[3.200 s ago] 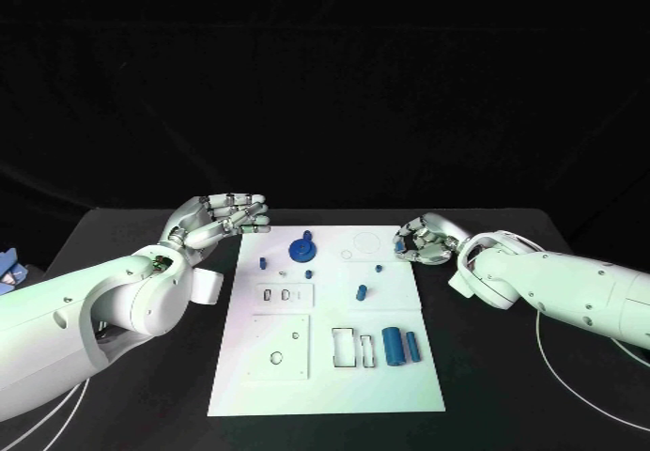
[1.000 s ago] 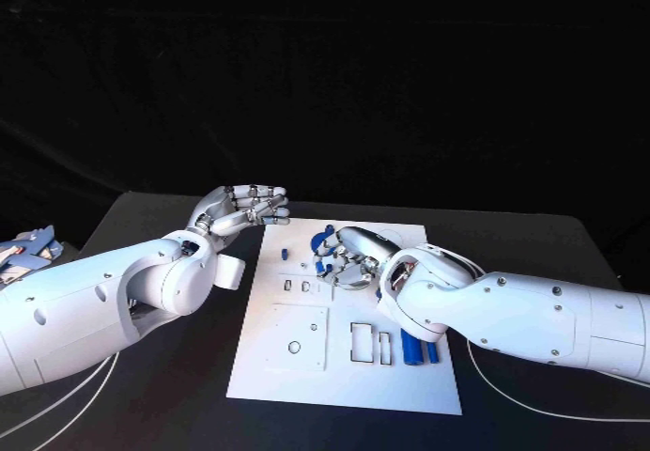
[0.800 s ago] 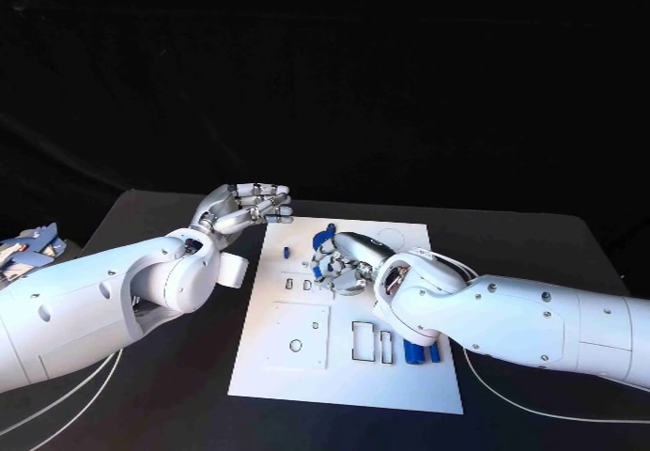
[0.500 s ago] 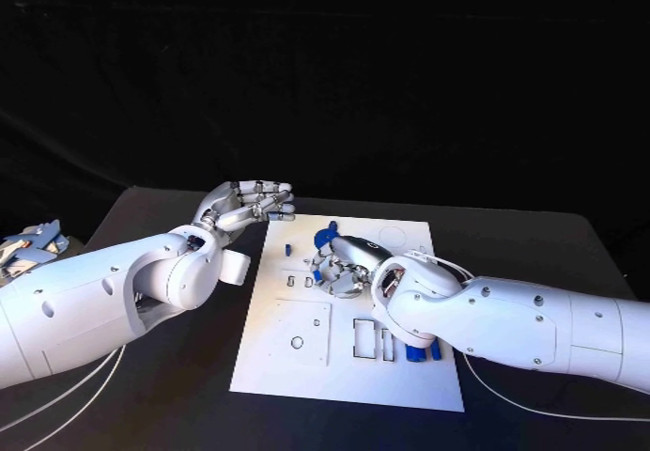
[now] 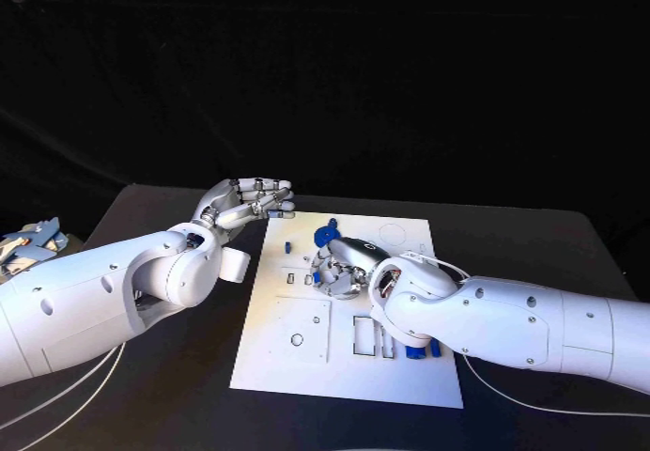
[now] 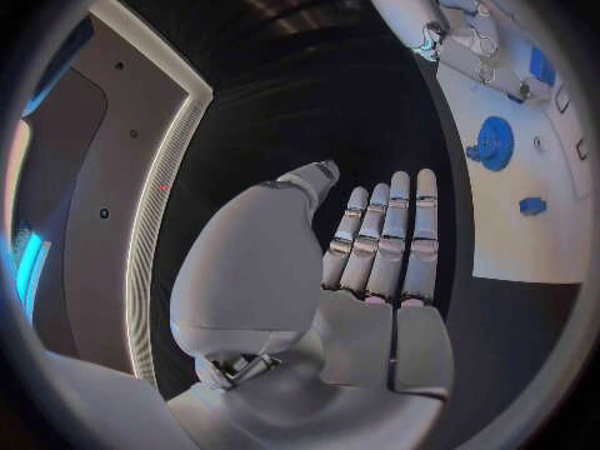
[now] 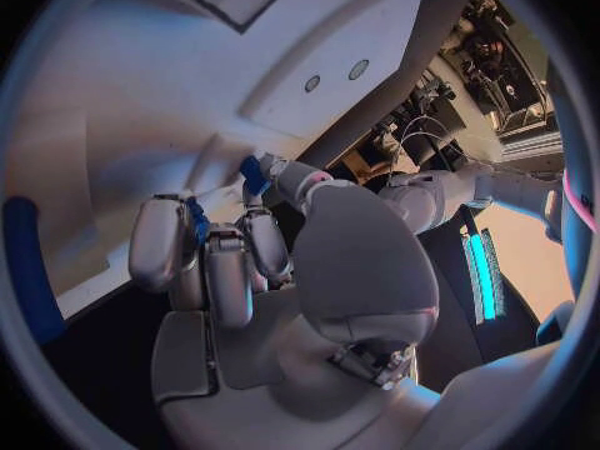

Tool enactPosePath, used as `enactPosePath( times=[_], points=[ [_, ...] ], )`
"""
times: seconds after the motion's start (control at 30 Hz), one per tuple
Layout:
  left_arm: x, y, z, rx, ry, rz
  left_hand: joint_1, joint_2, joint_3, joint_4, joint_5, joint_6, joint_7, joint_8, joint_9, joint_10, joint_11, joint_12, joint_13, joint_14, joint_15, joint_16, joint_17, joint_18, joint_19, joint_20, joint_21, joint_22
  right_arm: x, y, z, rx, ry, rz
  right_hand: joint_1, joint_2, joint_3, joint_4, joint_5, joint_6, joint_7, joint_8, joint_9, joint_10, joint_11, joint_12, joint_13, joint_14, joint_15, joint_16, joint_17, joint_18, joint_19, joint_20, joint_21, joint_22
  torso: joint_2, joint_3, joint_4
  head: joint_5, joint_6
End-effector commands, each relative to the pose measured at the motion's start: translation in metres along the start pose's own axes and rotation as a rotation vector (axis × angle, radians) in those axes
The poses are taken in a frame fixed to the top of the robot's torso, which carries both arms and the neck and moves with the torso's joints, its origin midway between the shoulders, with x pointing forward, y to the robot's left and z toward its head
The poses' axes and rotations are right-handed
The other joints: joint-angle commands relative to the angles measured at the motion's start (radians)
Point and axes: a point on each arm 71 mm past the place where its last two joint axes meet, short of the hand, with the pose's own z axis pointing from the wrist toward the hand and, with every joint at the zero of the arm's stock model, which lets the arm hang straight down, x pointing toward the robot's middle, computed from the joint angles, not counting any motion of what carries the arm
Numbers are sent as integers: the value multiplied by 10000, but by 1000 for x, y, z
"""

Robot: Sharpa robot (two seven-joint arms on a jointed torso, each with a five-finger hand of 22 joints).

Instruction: Assemble the parts on the task board

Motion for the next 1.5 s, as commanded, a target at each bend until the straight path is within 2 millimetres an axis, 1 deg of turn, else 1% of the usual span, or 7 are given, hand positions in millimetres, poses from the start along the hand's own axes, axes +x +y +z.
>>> enactPosePath(
  times=[0.03,0.53,0.67,0.9,1.0,1.5],
  points=[
    [3,-1,0,50,181,-104,-1,-86,64,4,-27,39,405,-54,-10,44,4,-34,7,-46,38,-34,11,27,-73,18,47,15,3,-2,0,52,112,-172,-152,-36,0,88,-85,28,-4,701,534,46,3,-2,1,971,-20,42,2250,-83,40,30,-8,-3,-4,-6,-2,2,1],
    [2,-1,0,41,173,-99,-11,-94,93,-20,-29,52,400,-56,-10,62,-1,-41,7,-44,35,-45,23,28,-84,18,63,19,5,-5,1,146,27,-140,-211,-65,-18,132,-148,5,-3,711,519,13,5,-34,-41,971,-20,41,2246,-77,28,30,-37,-21,-9,-11,6,-32,-6],
    [2,-1,0,40,172,-98,-11,-94,93,-20,-29,52,400,-56,-10,62,-1,-41,7,-44,35,-45,23,28,-84,18,63,19,5,-8,2,229,43,-165,-241,-115,-27,153,-180,-63,14,691,491,-17,13,-61,-72,969,-14,39,2241,-73,21,32,-58,-32,-6,-3,1,-25,-10],
    [2,-1,0,35,160,-92,-11,-94,93,-20,-29,52,400,-56,-10,62,-1,-41,7,-44,35,-45,23,28,-84,18,63,19,5,-11,2,261,132,-202,-278,-237,-37,177,-226,-220,77,622,412,-69,62,-96,-108,964,20,32,2220,-68,0,52,-110,-60,-7,-5,-11,-34,-19],
    [2,0,0,34,160,-92,-11,-94,93,-20,-29,52,400,-56,-10,62,-1,-41,7,-44,35,-45,23,28,-84,18,63,19,6,-11,2,252,189,-215,-287,-278,-38,185,-241,-277,104,591,378,-114,85,-128,-150,959,38,26,2199,-65,-11,64,-133,-74,-2,-2,-6,-40,-16],
    [1,0,0,28,153,-89,-11,-94,93,-20,-29,52,400,-56,-10,62,-1,-41,7,-44,35,-45,23,28,-84,18,63,19,7,-10,2,213,318,-223,-333,-402,-64,228,-296,-386,174,520,282,-200,148,-188,-222,951,92,16,2169,-58,-35,106,-190,-103,-9,-4,-5,-82,-23]
  ],
)
